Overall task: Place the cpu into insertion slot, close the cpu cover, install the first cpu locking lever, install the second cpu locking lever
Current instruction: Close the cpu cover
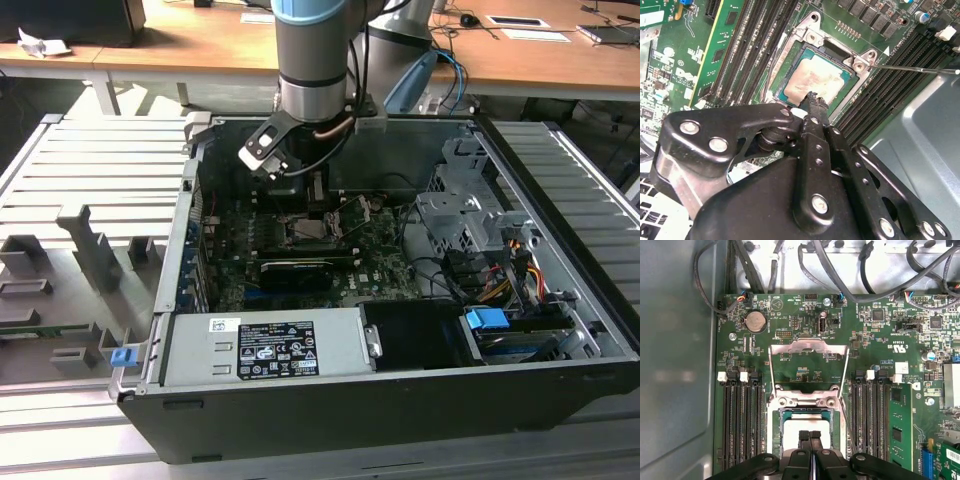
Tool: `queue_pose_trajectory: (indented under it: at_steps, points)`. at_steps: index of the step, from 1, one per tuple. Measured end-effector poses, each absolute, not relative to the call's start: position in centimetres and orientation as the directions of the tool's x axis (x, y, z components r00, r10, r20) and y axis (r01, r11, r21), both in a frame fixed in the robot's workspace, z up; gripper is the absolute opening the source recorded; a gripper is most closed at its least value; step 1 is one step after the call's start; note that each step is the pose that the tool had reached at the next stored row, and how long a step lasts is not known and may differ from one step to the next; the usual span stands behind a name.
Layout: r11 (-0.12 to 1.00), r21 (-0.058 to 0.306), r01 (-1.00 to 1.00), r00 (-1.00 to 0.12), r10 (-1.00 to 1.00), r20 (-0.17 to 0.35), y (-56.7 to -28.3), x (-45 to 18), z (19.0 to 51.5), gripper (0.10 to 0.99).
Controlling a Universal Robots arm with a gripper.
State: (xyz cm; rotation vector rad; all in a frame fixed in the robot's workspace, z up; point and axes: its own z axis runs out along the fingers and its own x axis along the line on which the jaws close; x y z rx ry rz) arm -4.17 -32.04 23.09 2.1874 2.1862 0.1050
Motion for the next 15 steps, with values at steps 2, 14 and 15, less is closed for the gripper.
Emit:
queue_pose_trajectory:
  at_steps: [2, 14, 15]
  points:
    - [-0.001, 0.081, 0.997, 0.0, 1.0, 0.012, -32.04, -4.17, 23.17, 0.106]
    - [-0.001, 0.081, 0.997, 0.0, 1.0, 0.009, -32.03, -4.17, 23.41, 0.106]
    - [-0.001, 0.081, 0.997, 0.0, 1.0, 0.009, -32.03, -4.17, 23.44, 0.106]
